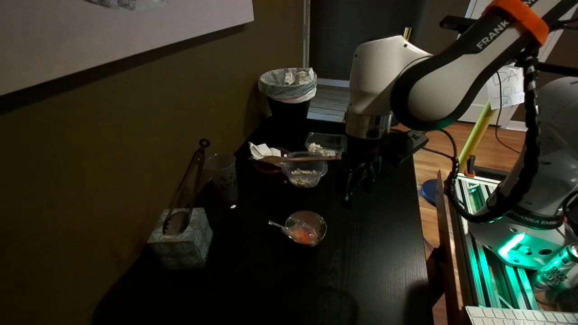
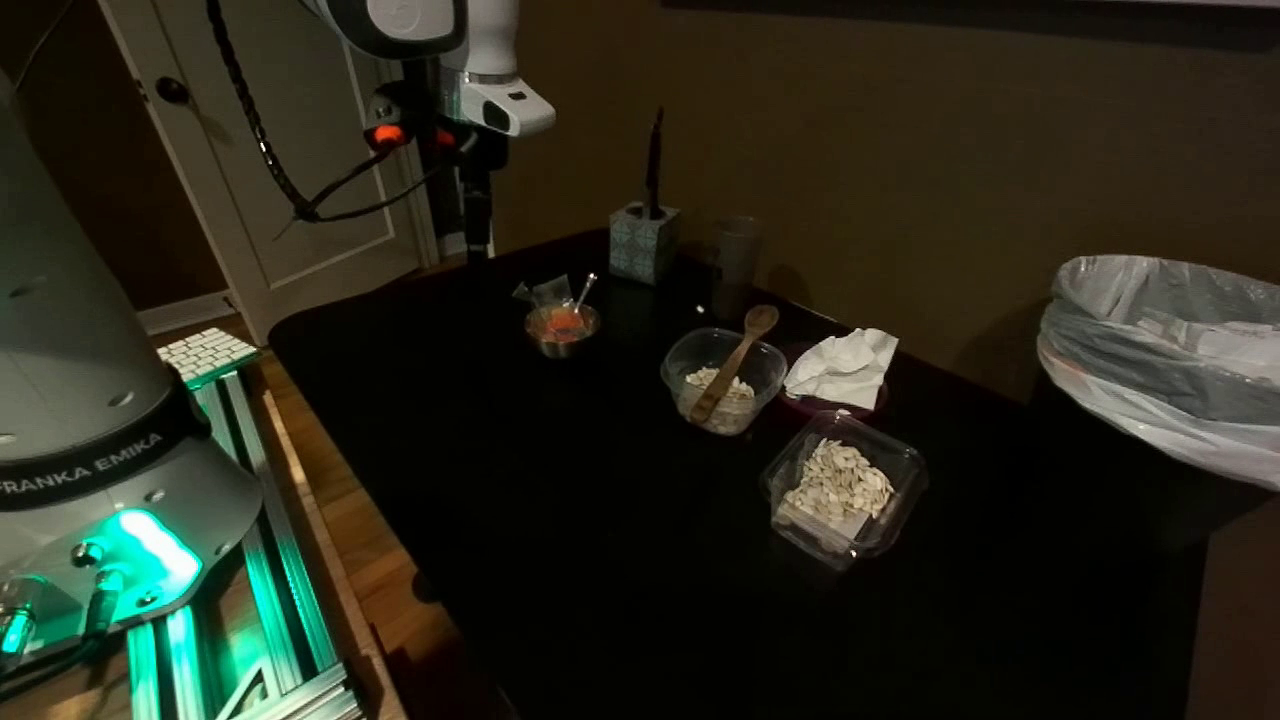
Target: Move the silver bowl to the left.
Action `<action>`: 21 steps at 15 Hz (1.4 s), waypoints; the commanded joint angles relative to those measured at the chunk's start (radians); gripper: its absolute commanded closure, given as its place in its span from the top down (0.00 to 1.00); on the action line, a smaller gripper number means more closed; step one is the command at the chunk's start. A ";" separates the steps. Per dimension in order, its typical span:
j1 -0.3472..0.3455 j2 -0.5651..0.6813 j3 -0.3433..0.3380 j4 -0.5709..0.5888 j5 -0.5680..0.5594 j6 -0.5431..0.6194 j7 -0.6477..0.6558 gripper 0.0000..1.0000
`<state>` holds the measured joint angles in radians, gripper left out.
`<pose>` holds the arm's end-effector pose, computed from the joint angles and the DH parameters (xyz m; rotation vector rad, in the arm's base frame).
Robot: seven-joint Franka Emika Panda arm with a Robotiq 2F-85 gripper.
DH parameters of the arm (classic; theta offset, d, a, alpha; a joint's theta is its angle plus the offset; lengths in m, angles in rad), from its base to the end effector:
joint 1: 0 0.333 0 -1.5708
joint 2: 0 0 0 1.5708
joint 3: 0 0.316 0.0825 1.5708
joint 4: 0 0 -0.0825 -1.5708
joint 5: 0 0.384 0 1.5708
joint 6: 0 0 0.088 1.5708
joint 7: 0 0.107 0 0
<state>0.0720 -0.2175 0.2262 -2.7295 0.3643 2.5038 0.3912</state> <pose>0.3763 0.1087 0.2876 -2.9282 0.5829 0.0923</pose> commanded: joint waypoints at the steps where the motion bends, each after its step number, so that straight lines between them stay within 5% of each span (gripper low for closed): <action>1: 0.055 0.179 -0.036 0.036 0.119 0.245 -0.038 1.00; 5: 0.043 0.356 -0.051 0.078 0.035 0.455 0.010 1.00; 10: -0.019 0.487 -0.058 0.194 0.091 0.348 -0.075 1.00; 13: 0.002 0.470 -0.081 0.170 0.062 0.376 -0.048 1.00; 16: 0.052 0.496 -0.131 0.171 -0.038 0.465 -0.022 1.00; 21: 0.059 0.571 -0.185 0.212 -0.134 0.449 -0.047 1.00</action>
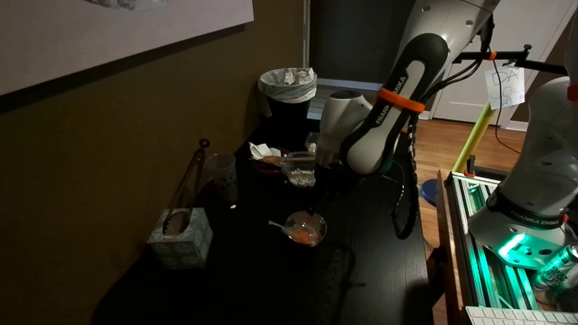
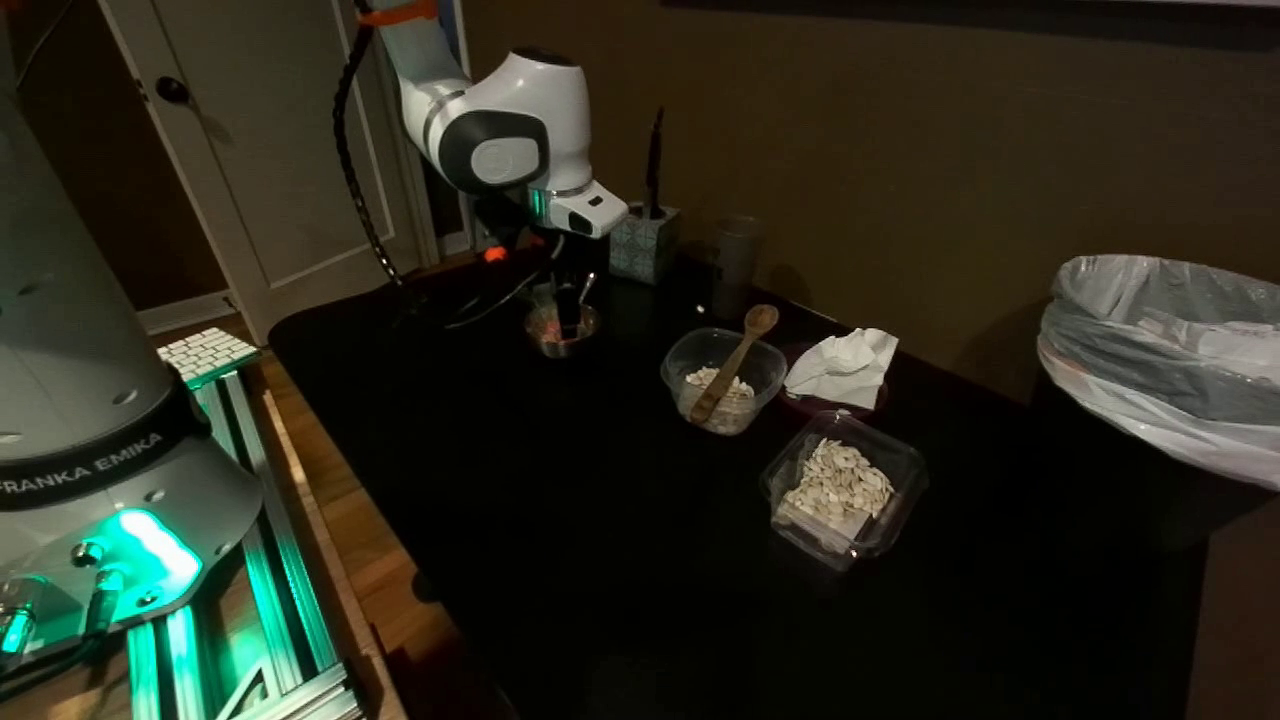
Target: Move the silver bowl to the left.
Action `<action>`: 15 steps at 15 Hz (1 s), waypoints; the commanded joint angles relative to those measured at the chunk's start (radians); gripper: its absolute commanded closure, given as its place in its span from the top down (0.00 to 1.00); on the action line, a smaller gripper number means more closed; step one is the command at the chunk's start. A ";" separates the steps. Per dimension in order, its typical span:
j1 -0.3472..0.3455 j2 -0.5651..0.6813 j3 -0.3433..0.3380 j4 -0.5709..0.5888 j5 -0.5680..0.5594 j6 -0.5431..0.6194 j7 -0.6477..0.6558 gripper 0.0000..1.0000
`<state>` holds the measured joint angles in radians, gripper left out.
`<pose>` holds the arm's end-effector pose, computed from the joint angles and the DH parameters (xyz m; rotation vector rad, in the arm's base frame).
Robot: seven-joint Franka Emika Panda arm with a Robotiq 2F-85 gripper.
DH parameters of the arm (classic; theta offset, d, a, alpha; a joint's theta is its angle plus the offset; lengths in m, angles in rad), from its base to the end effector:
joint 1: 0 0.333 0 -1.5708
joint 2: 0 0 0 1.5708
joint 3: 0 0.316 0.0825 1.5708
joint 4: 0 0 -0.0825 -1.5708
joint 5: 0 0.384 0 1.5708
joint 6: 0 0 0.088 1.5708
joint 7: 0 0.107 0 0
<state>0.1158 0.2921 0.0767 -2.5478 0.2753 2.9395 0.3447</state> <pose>0.4533 0.0726 0.1713 -2.9595 0.6364 -0.1050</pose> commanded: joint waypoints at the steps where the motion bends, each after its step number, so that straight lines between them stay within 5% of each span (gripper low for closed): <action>1: 0.007 0.075 -0.032 0.038 -0.044 0.007 -0.008 1.00; 4: 0.001 0.119 -0.022 0.059 -0.036 0.006 -0.024 0.98; 15: -0.004 0.217 -0.016 0.137 -0.022 0.002 -0.025 0.07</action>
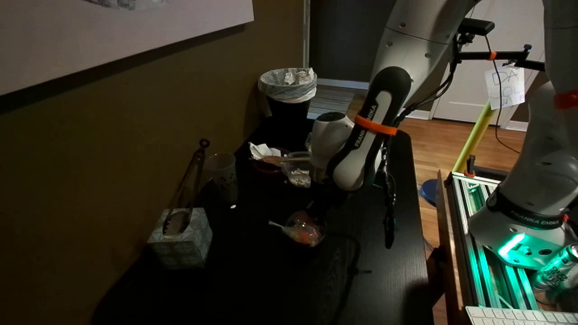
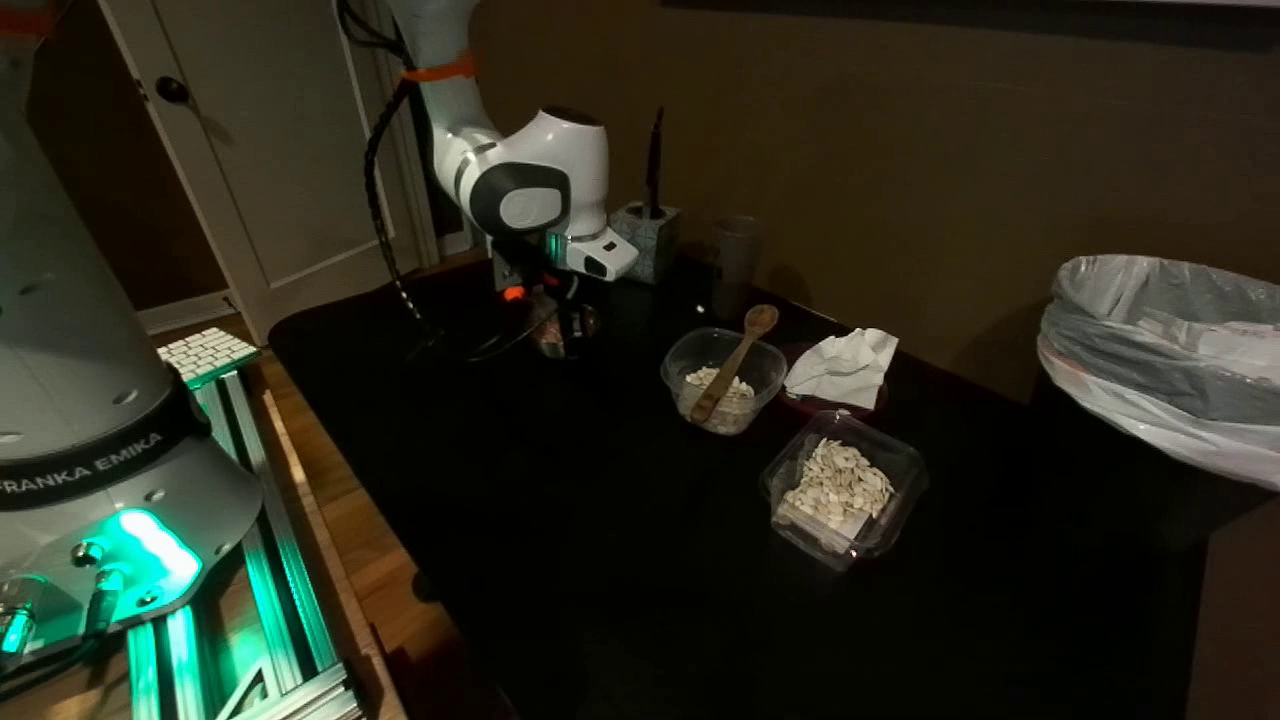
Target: Move the silver bowl to the left.
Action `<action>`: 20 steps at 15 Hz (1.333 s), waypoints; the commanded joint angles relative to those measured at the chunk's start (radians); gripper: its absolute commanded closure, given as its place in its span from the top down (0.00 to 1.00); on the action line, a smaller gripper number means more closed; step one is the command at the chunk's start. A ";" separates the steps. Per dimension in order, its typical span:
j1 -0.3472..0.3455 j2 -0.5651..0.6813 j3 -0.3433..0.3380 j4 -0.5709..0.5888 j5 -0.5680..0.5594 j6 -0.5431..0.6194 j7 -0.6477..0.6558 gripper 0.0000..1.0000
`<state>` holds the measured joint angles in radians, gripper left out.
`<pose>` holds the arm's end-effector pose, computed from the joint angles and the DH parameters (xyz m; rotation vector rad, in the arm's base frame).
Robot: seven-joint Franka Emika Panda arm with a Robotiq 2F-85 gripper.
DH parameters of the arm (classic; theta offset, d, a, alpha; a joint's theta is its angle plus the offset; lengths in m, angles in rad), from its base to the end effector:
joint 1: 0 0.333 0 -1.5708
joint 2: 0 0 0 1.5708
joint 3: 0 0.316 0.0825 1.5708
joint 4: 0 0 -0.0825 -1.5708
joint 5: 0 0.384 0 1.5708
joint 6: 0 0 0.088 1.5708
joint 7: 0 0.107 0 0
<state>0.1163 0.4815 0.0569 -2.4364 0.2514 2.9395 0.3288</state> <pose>0.4687 0.0684 0.1132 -2.9966 0.6203 0.0017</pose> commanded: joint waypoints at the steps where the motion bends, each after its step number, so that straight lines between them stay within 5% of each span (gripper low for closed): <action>1: -0.007 0.029 0.007 0.029 0.004 0.002 -0.010 0.00; 9: -0.100 -0.011 0.118 0.036 0.071 -0.046 -0.064 0.01; 20: -0.259 -0.056 0.266 0.043 0.383 -0.108 -0.140 0.01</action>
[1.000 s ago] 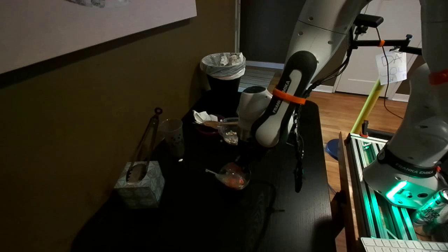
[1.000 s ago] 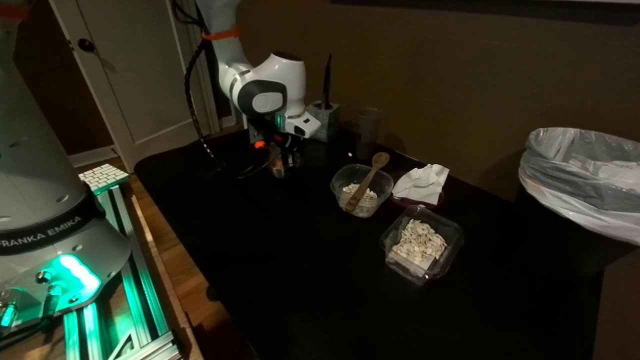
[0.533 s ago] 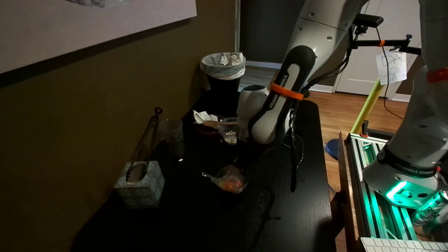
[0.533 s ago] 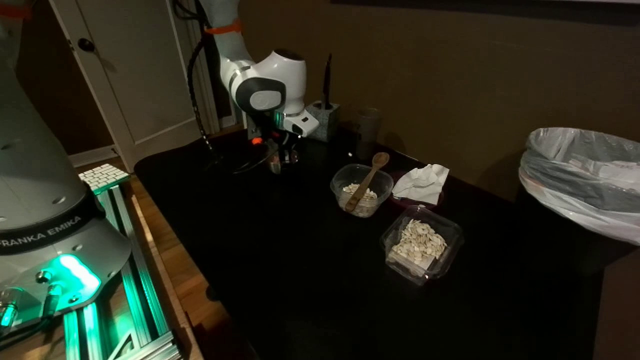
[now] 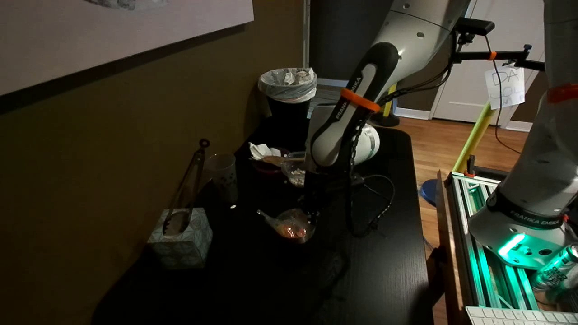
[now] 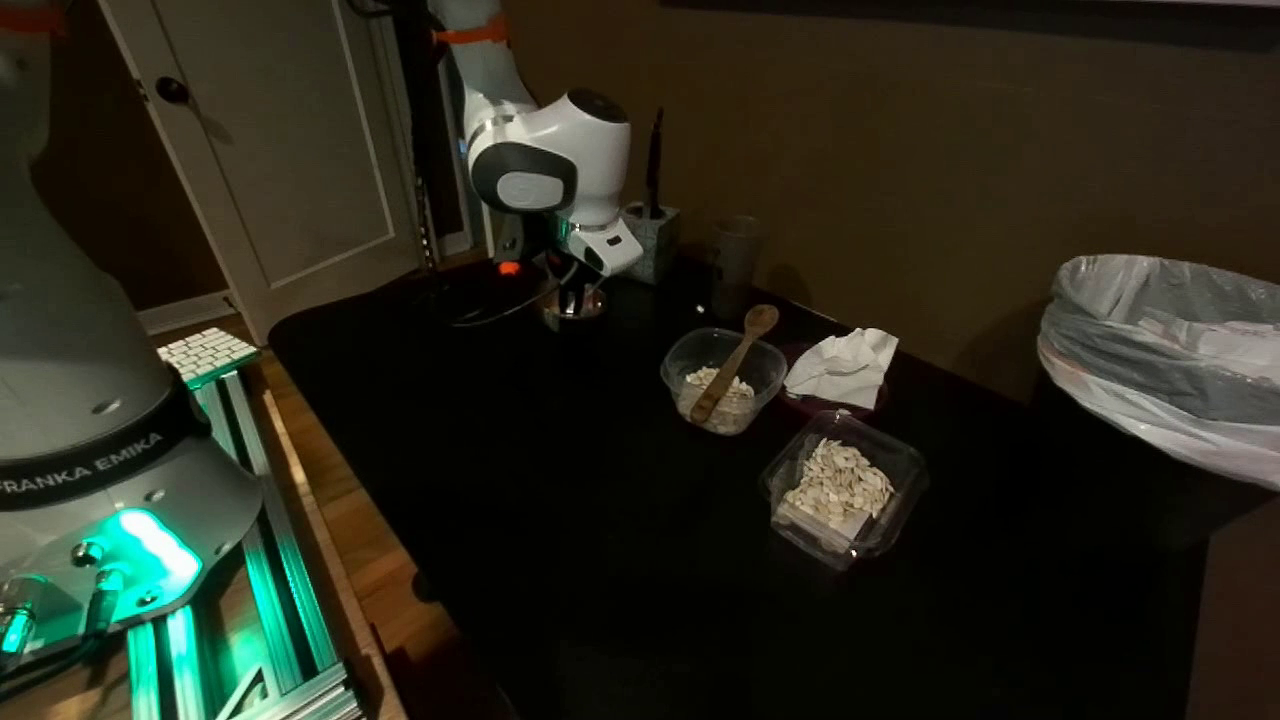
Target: Move the silver bowl to the left.
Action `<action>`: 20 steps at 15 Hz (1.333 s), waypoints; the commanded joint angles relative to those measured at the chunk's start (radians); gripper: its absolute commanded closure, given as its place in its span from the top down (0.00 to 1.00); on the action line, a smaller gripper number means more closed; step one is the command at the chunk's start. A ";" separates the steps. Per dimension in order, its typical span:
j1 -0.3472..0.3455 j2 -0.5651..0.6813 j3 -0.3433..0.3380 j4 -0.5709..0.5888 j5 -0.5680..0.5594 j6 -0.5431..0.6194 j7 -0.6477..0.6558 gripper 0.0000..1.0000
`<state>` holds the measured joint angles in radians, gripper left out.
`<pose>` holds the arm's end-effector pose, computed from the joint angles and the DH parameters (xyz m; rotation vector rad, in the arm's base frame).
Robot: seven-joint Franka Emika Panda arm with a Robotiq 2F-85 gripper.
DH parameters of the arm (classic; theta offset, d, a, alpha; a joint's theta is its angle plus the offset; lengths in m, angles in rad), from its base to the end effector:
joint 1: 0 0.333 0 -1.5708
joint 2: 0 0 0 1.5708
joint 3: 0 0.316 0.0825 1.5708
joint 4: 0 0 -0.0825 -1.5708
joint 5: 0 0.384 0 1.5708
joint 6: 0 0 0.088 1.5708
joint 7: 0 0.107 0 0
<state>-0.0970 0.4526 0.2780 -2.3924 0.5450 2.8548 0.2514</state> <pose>0.4830 0.0707 0.1350 -2.7340 0.8803 0.0898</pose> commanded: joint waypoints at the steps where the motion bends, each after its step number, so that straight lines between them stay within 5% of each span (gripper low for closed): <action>1: -0.048 -0.032 0.050 -0.002 0.117 -0.018 -0.078 0.01; 8: 0.002 -0.104 -0.006 -0.032 0.193 -0.004 -0.073 0.01; 20: 0.196 -0.153 -0.006 -0.102 0.049 -0.006 -0.129 0.01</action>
<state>0.0493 0.3304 0.2678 -2.4538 0.6447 2.8560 0.1344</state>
